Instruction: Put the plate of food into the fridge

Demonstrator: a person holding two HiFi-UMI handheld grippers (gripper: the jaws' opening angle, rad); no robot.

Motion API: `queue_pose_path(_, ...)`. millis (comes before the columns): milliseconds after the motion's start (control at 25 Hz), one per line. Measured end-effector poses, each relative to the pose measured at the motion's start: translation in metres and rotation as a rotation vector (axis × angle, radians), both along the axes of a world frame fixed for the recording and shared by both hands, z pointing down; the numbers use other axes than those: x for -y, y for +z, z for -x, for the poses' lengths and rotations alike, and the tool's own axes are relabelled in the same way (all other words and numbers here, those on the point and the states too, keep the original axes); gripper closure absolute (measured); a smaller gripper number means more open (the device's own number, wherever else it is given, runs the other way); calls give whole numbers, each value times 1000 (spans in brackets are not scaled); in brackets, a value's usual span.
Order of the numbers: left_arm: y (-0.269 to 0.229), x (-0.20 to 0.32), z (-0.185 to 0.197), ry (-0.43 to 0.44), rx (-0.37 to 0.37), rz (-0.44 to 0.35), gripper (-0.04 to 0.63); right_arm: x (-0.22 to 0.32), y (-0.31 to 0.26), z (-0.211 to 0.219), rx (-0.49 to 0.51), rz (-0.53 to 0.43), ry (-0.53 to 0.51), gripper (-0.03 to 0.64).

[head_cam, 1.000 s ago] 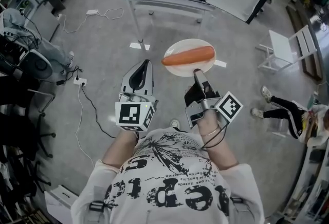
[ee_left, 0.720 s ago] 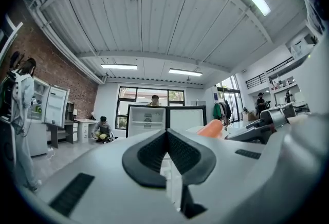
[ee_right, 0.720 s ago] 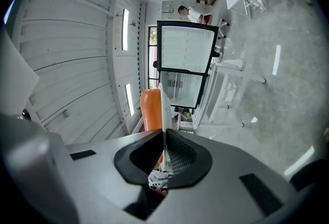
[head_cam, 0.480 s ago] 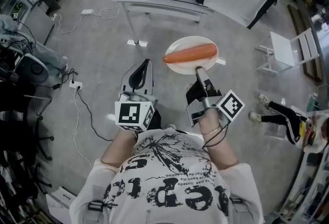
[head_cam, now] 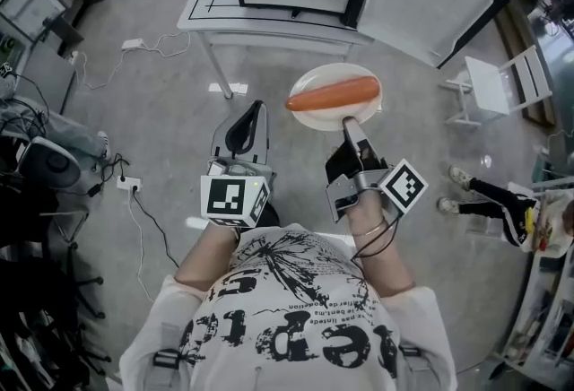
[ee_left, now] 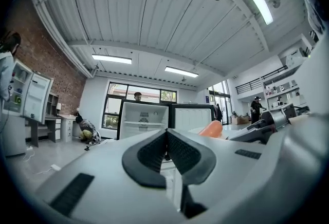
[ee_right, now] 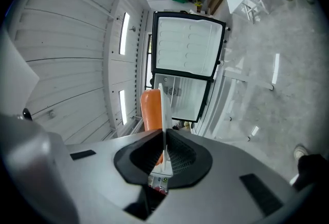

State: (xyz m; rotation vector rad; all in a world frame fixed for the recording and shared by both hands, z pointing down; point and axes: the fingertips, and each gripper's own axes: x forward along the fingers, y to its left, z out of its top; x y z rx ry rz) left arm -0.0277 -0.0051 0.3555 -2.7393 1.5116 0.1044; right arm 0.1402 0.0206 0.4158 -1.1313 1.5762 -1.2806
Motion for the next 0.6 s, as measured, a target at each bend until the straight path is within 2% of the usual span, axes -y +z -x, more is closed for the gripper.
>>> queue_pose_path(280,-10,96,39,89,-15,-3,589,79,-5,40,11,0,89,597)
queue_pose_path(600,-9,159,69,125,-20,-4,589,137,-4,72,28,10,123,595)
